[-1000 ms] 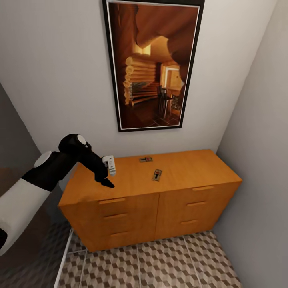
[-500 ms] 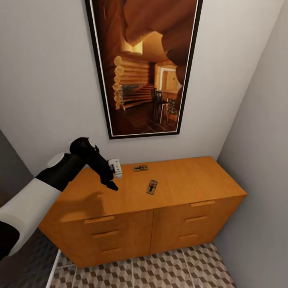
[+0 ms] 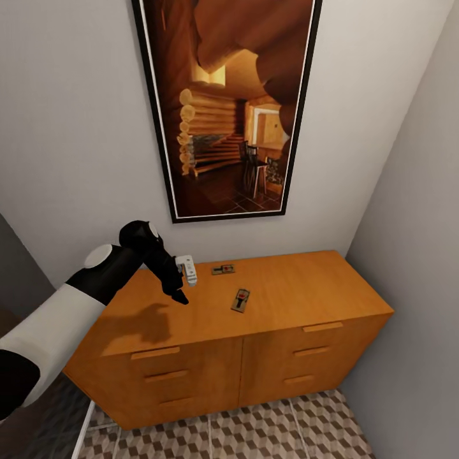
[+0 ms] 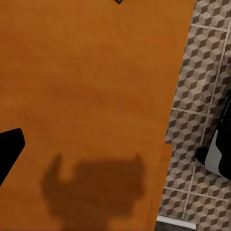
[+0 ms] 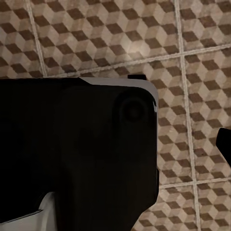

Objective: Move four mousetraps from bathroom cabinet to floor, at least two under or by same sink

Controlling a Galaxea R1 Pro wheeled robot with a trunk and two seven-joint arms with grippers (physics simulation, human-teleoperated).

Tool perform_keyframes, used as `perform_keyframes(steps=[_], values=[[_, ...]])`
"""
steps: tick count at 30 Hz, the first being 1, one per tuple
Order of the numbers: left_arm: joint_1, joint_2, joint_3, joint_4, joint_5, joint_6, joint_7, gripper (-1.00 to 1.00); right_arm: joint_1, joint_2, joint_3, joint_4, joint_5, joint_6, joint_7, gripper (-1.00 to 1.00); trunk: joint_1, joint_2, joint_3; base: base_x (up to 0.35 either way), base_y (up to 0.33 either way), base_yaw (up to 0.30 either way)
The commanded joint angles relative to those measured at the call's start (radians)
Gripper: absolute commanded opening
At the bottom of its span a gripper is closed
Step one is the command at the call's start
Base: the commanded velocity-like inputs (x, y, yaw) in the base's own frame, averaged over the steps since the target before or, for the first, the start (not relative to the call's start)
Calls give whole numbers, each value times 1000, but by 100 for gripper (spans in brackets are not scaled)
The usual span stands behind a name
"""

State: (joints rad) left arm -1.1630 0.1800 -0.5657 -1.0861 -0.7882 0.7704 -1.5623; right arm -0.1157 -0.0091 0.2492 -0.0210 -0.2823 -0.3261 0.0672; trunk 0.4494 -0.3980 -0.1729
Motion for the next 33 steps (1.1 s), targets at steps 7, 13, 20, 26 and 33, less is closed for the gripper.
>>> perform_keyframes(steps=[7, 13, 20, 26, 33], values=[[-1, -1, -2, 0, -9, 12, -9, 100, -1, 2, 5, 1, -11, -4, 6, 100, 1, -2, -2, 46, 0, 0], [-1, -16, -2, 6, -9, 12, -9, 100, -1, 3, 5, 1, -11, -4, 6, 100, 1, -2, -2, 197, 0, 0], [-1, -25, -2, 10, -9, 12, -9, 100, -1, 6, 5, 1, -10, -4, 6, 100, 1, -2, -2, 241, 0, 0], [-1, -37, -3, 14, -9, 12, -9, 100, -1, 7, 5, 1, -9, -4, 6, 100, 1, -2, -2, 246, 0, 0], [-1, -65, -4, 57, -10, 12, -9, 100, -1, 6, 5, 1, -9, -5, 6, 100, 1, -2, -2, 208, 0, 0]])
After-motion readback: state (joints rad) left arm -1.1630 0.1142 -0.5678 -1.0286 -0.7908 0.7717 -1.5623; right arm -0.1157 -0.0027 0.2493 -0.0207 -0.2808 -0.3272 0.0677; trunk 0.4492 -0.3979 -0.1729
